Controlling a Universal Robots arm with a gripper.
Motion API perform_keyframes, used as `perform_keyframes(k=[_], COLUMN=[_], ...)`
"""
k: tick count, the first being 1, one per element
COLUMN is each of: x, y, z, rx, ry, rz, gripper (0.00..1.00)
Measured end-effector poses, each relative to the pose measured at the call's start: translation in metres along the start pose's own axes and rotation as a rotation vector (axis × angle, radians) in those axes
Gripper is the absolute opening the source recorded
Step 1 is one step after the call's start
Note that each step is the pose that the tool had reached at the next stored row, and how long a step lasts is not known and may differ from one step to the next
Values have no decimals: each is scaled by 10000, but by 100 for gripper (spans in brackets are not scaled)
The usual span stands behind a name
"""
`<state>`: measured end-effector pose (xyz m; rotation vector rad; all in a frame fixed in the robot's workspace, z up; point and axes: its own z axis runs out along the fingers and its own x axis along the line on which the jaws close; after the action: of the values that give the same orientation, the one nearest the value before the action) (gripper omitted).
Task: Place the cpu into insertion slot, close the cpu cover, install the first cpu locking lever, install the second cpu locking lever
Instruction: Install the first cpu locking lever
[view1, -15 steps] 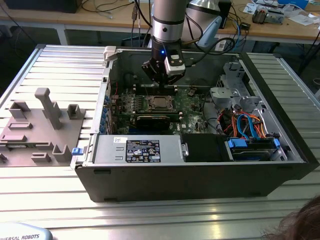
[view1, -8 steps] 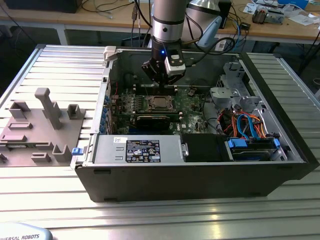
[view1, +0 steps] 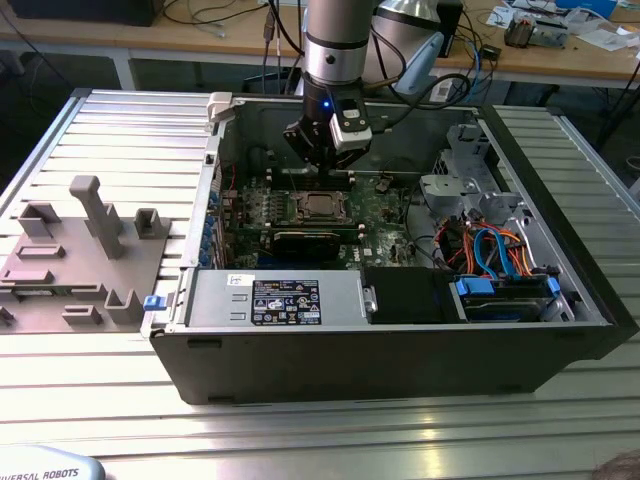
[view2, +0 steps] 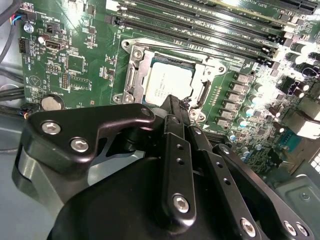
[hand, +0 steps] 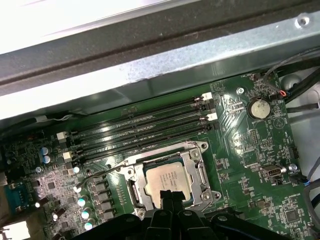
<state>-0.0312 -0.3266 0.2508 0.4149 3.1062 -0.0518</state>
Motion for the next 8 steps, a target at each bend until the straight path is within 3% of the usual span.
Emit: perform_keyframes(k=[8], x=[0], y=[0], z=[0], rx=[-1], ry=[-2], rz=[-74], gripper=[11])
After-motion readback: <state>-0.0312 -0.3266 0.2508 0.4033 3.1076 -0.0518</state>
